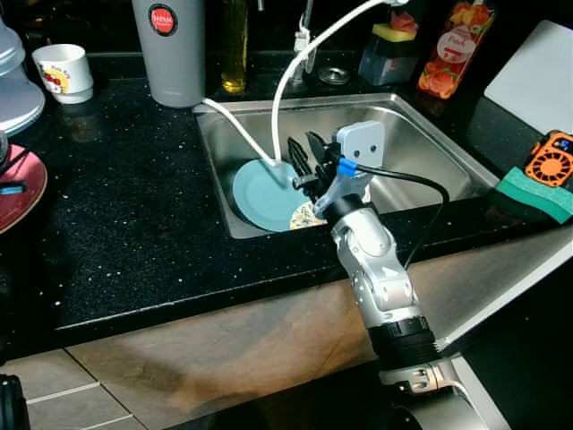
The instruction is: Kitchen organization
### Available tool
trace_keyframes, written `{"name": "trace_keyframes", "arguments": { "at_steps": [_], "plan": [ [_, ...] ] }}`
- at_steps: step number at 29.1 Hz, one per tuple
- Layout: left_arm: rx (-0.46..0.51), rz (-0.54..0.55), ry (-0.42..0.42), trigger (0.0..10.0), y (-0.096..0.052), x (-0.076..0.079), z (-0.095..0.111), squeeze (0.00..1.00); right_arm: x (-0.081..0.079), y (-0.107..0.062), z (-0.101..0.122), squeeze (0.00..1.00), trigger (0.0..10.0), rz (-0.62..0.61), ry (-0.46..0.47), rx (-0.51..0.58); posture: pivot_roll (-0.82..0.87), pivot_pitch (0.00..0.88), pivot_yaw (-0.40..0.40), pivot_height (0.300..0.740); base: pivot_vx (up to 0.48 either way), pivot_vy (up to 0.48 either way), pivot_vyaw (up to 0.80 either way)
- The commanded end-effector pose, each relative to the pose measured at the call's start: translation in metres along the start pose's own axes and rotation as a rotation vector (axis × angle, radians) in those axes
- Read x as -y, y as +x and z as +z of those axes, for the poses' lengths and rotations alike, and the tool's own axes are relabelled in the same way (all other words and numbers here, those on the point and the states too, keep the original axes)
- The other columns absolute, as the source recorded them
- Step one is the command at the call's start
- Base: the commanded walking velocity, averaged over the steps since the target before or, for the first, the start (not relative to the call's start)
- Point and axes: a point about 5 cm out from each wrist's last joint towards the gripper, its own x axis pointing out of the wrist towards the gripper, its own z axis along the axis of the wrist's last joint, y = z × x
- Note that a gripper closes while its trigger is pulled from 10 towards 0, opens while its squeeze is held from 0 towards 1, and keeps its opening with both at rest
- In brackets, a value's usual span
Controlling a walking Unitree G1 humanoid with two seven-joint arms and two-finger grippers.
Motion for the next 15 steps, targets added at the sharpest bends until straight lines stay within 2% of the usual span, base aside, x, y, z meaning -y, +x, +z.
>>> {"name": "trace_keyframes", "arguments": {
  "at_steps": [1,2,3,5,6,11,13,15],
  "plan": [
    [-0.048,-0.086,-0.05,10.0,-0.002,0.014,-0.007,0.0,0.0,0.001,-0.001,0.0,10.0,0.004,-0.004,-0.002,0.24,0.082,-0.068,0.74,0.0,0.0,0.0],
    [-0.074,-0.118,-0.09,10.0,-0.003,0.019,-0.009,0.0,0.0,0.001,-0.002,0.0,10.0,0.005,-0.004,-0.003,0.24,0.082,-0.068,0.74,0.0,0.0,0.0],
    [-0.074,-0.118,-0.09,10.0,-0.003,0.019,-0.009,0.0,0.0,0.001,-0.002,0.0,10.0,0.005,-0.004,-0.003,0.24,0.082,-0.068,0.74,0.0,0.0,0.0],
    [-0.128,-0.14,-0.18,10.0,-0.004,0.022,-0.013,0.0,0.0,0.001,-0.002,0.0,10.0,0.008,-0.003,-0.004,0.24,0.082,-0.068,0.74,0.0,0.0,0.0],
    [-0.128,-0.14,-0.18,10.0,-0.004,0.022,-0.013,0.0,0.0,0.001,-0.002,0.0,10.0,0.008,-0.003,-0.004,0.24,0.082,-0.068,0.74,0.0,0.0,0.0],
    [-0.233,-0.073,-0.345,10.0,0.001,0.01,-0.023,0.0,-0.001,0.001,-0.002,0.0,10.0,0.011,-0.004,-0.005,0.24,0.082,-0.068,0.74,0.0,0.0,0.0],
    [-0.248,-0.063,-0.371,10.0,0.002,0.006,-0.025,0.0,-0.001,0.001,-0.002,0.0,10.0,0.01,-0.003,-0.005,0.24,0.082,-0.068,0.74,0.0,0.0,0.0],
    [-0.253,-0.035,-0.36,10.0,0.003,0.002,-0.027,0.0,-0.001,0.001,-0.003,0.0,10.0,0.01,-0.004,-0.006,0.24,0.08,-0.071,0.74,0.0,0.0,0.0]
  ]
}}
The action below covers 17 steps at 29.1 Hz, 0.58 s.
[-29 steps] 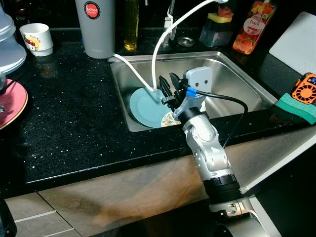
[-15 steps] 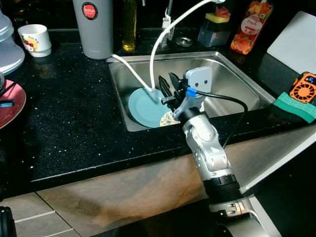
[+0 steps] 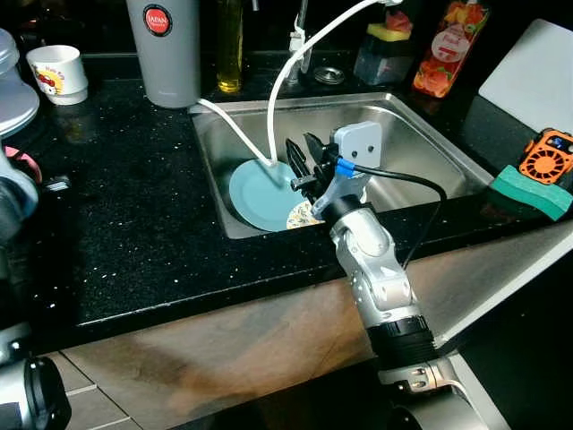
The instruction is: Kitchen organization
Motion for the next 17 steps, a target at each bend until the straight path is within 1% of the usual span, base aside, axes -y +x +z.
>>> {"name": "trace_keyframes", "arguments": {
  "at_steps": [1,2,3,6,7,8,9,11,13,14,15,16,17],
  "plan": [
    [-0.037,0.027,0.0,10.0,0.002,-0.005,-0.007,0.0,0.0,0.001,-0.001,0.0,10.0,0.006,-0.005,-0.001,0.24,0.08,-0.071,0.74,0.0,0.0,0.0],
    [-0.037,0.03,0.002,10.0,0.002,-0.006,-0.007,0.0,0.0,0.001,-0.001,0.0,10.0,0.006,-0.005,-0.002,0.24,0.08,-0.071,0.74,0.0,0.0,0.0],
    [-0.041,0.024,-0.017,10.0,0.002,-0.006,-0.006,0.0,0.0,0.001,-0.001,0.0,10.0,0.006,-0.005,-0.002,0.24,0.085,-0.072,0.74,0.0,0.0,0.0],
    [-0.045,0.018,-0.033,10.0,0.002,-0.006,-0.006,0.0,0.0,0.001,-0.001,0.0,10.0,0.006,-0.005,-0.002,0.24,0.085,-0.072,0.74,0.0,0.0,0.0],
    [-0.09,0.017,-0.105,10.0,0.003,-0.009,-0.009,0.0,-0.001,0.001,-0.002,0.0,10.0,0.007,-0.004,-0.004,0.24,0.085,-0.072,0.74,0.0,0.0,0.0],
    [-0.111,0.017,-0.133,10.0,0.004,-0.01,-0.012,0.0,-0.001,0.001,-0.002,0.0,10.0,0.007,-0.004,-0.004,0.24,0.085,-0.072,0.74,0.0,0.0,0.0],
    [-0.111,0.017,-0.133,10.0,0.004,-0.01,-0.012,0.0,-0.001,0.001,-0.002,0.0,10.0,0.007,-0.004,-0.004,0.24,0.085,-0.072,0.74,0.0,0.0,0.0],
    [-0.148,0.04,-0.163,10.0,0.005,-0.014,-0.017,0.0,-0.001,0.0,-0.002,0.0,10.0,0.006,-0.005,-0.004,0.23,0.089,-0.071,0.74,0.0,0.0,0.0],
    [-0.164,0.046,-0.175,10.0,0.005,-0.014,-0.021,0.0,0.0,0.0,-0.002,0.0,10.0,0.005,-0.005,-0.004,0.23,0.089,-0.071,0.74,0.0,0.0,0.0],
    [-0.183,0.05,-0.191,10.0,0.005,-0.014,-0.024,0.0,0.0,0.0,-0.002,0.0,10.0,0.004,-0.005,-0.005,0.23,0.089,-0.071,0.74,0.0,0.0,0.0],
    [-0.206,0.036,-0.213,10.0,0.006,-0.011,-0.028,0.0,0.0,0.0,-0.002,0.0,10.0,0.004,-0.005,-0.005,0.23,0.089,-0.071,0.74,0.0,0.0,0.0],
    [-0.206,0.036,-0.213,10.0,0.006,-0.011,-0.028,0.0,0.0,0.0,-0.002,0.0,10.0,0.004,-0.005,-0.005,0.23,0.089,-0.071,0.74,0.0,0.0,0.0],
    [-0.221,0.025,-0.229,10.0,0.006,-0.006,-0.031,0.0,0.0,0.0,-0.002,0.0,10.0,0.004,-0.005,-0.005,0.23,0.089,-0.071,0.74,0.0,0.0,0.0]
  ]
}}
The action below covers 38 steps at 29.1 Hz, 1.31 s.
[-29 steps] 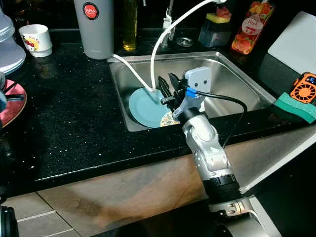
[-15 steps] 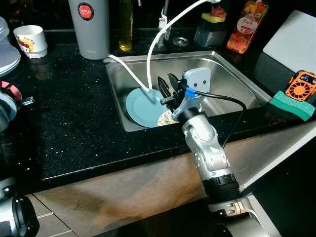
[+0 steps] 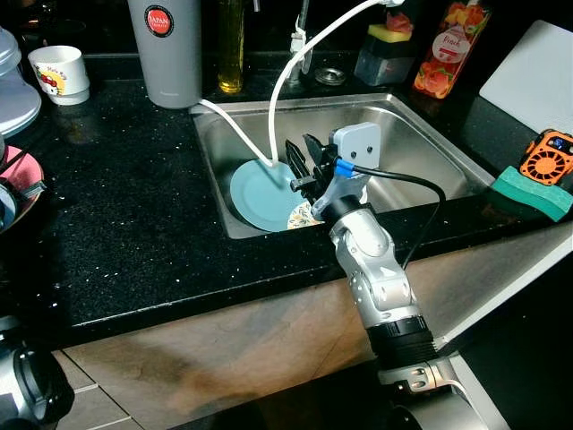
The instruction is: Kitchen organization
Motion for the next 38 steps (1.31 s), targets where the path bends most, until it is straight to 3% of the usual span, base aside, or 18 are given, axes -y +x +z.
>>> {"name": "trace_keyframes", "arguments": {
  "at_steps": [1,13,22,29,38],
  "plan": [
    [-0.131,-0.022,-0.027,10.0,0.007,0.007,-0.026,0.0,0.0,0.0,-0.001,0.0,10.0,0.004,-0.006,0.0,0.23,0.089,-0.071,0.74,0.0,0.0,0.0],
    [-0.216,-0.177,-0.106,10.0,0.012,0.051,-0.042,0.0,0.002,0.0,0.0,0.0,10.0,-0.006,-0.012,0.002,0.21,0.092,-0.072,0.74,0.0,0.0,0.0],
    [-0.37,-0.376,-0.127,10.0,0.003,0.115,-0.086,0.0,0.004,0.0,0.001,0.0,10.0,-0.016,-0.016,0.004,0.2,0.09,-0.069,0.74,0.0,0.0,0.0],
    [-0.439,-0.475,-0.079,10.0,-0.01,0.14,-0.107,0.0,0.004,-0.001,0.001,0.0,10.0,-0.022,-0.016,0.005,0.2,0.093,-0.062,0.74,0.0,0.0,0.0],
    [-0.48,-0.609,-0.045,10.0,-0.027,0.16,-0.119,0.0,0.004,-0.001,0.002,0.0,10.0,-0.025,-0.014,0.007,0.2,0.093,-0.062,0.74,0.0,0.0,0.0]
  ]
}}
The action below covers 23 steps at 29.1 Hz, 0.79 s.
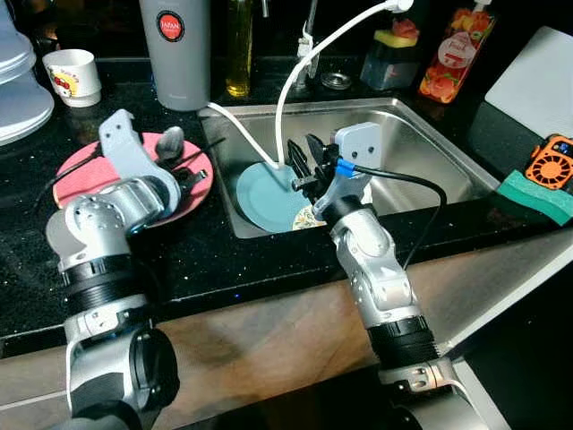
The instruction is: Kitchen organization
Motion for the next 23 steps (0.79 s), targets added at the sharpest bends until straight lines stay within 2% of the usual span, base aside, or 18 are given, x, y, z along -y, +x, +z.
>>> {"name": "trace_keyframes", "arguments": {
  "at_steps": [1,7,8,9,11,14,15,17,19,21,22,23],
  "plan": [
    [-0.147,-0.007,-0.002,10.0,0.009,0.0,-0.033,0.0,0.002,-0.001,0.001,0.0,10.0,-0.009,-0.009,0.008,0.2,0.091,-0.06,0.74,0.0,0.0,0.0],
    [-0.128,-0.075,0.072,10.0,0.009,0.01,-0.031,0.0,0.002,0.0,0.001,0.0,10.0,-0.013,-0.007,0.01,0.21,0.084,-0.051,0.74,0.0,0.0,0.0],
    [-0.016,-0.1,0.198,10.0,0.003,0.016,-0.015,0.0,0.001,0.0,0.001,0.0,10.0,-0.017,-0.005,0.016,0.21,0.076,-0.036,0.74,0.0,0.0,0.0],
    [-0.016,-0.1,0.198,10.0,0.003,0.016,-0.015,0.0,0.001,0.0,0.001,0.0,10.0,-0.017,-0.005,0.016,0.21,0.076,-0.036,0.74,0.0,0.0,0.0],
    [0.142,-0.136,0.346,10.0,-0.011,0.023,0.008,0.0,0.002,-0.001,0.003,0.0,10.0,-0.029,0.001,0.029,0.21,0.073,-0.027,0.74,0.0,0.0,0.0],
    [0.287,-0.164,0.487,10.0,-0.029,0.029,0.03,0.0,0.005,-0.004,0.005,0.0,10.0,-0.047,0.008,0.045,0.21,0.069,-0.021,0.74,0.0,0.0,0.0],
    [0.287,-0.164,0.487,10.0,-0.029,0.029,0.03,0.0,0.005,-0.004,0.005,0.0,10.0,-0.047,0.008,0.045,0.21,0.069,-0.021,0.74,0.0,0.0,0.0],
    [0.418,-0.257,0.538,10.0,-0.055,0.039,0.053,0.0,0.01,-0.01,0.007,0.0,10.0,-0.082,0.016,0.06,0.22,0.059,-0.024,0.74,0.0,0.0,0.0],
    [0.516,-0.335,0.569,10.0,-0.075,0.047,0.065,0.0,0.015,-0.016,0.007,0.0,10.0,-0.117,0.022,0.066,0.22,0.051,-0.028,0.74,0.0,0.0,0.0],
    [0.561,-0.36,0.593,10.0,-0.079,0.048,0.066,0.0,0.019,-0.02,0.006,0.0,10.0,-0.159,0.021,0.067,0.22,0.048,-0.03,0.74,0.0,0.0,0.0],
    [0.547,-0.341,0.626,10.0,-0.076,0.045,0.062,0.0,0.022,-0.022,0.007,0.0,10.0,-0.183,0.016,0.068,0.22,0.04,-0.036,0.74,0.0,0.0,0.0],
    [0.547,-0.341,0.626,10.0,-0.076,0.045,0.062,0.0,0.022,-0.022,0.007,0.0,10.0,-0.183,0.016,0.068,0.22,0.04,-0.036,0.74,0.0,0.0,0.0]
  ]
}}
